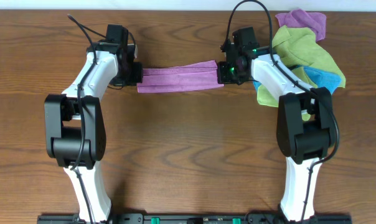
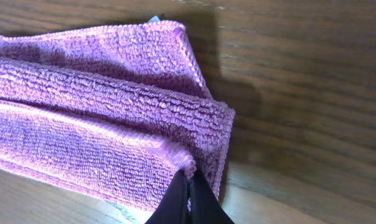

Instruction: Fold the cloth

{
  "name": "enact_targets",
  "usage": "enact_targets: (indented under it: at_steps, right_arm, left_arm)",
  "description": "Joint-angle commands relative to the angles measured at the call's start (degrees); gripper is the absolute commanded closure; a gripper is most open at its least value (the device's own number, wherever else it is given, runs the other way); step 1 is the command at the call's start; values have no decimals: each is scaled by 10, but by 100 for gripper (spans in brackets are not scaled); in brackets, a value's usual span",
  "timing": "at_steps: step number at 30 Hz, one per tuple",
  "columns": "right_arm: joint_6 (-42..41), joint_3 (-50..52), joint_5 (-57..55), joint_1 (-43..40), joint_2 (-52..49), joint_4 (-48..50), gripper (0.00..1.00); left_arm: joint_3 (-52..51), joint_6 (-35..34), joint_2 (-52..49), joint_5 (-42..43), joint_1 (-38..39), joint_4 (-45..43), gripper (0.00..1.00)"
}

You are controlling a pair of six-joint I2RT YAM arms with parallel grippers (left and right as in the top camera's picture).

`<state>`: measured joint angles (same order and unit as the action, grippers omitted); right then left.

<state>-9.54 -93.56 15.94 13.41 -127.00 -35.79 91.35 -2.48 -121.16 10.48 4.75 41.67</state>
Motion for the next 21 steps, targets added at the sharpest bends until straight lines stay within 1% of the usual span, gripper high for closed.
enact_targets:
  at_steps: [1,2,4,5,7,9,11,16,17,18,19,20,21]
  right_arm:
    - [11,5,-27,-2,12,13,96]
    - [11,5,-26,-2,13,19,85]
    - [10,5,-26,-3,14,35,54]
    - [10,4,-26,-3,16,42,49]
    - [10,1,-26,-3,19,47,38]
    - [10,-7,-26,-3,28,48,34]
    - [10,-17,-26,-3,43,48,28]
    - [11,-34,-26,-3,78,52,25]
    - [10,-34,-26,-3,87,56,27]
    - [11,-34,-26,-3,93,58,32]
    - [11,-34,-26,-3,99,61,50]
    - [11,-34,-26,-3,104,63,82]
    - [10,-34,-26,-3,105,65,99]
  left_arm:
    - [3,8,5,-12,-6,1,87]
    - [3,8,5,-12,-6,1,86]
    - [3,8,5,-12,-6,1,85]
    - [5,8,6,-12,-6,1,81]
    - [7,8,9,-12,-6,1,79]
    - [12,8,16,-12,-6,3,79]
    - [23,8,29,-12,-6,5,78]
    - [43,8,77,-12,-6,0,71]
    - [45,8,90,-11,-6,-3,70]
    - [46,8,101,-5,-6,-6,68]
    - [46,8,113,9,-5,-10,68]
    - [45,8,122,29,-4,-12,79]
    - [45,8,127,52,-2,-13,94]
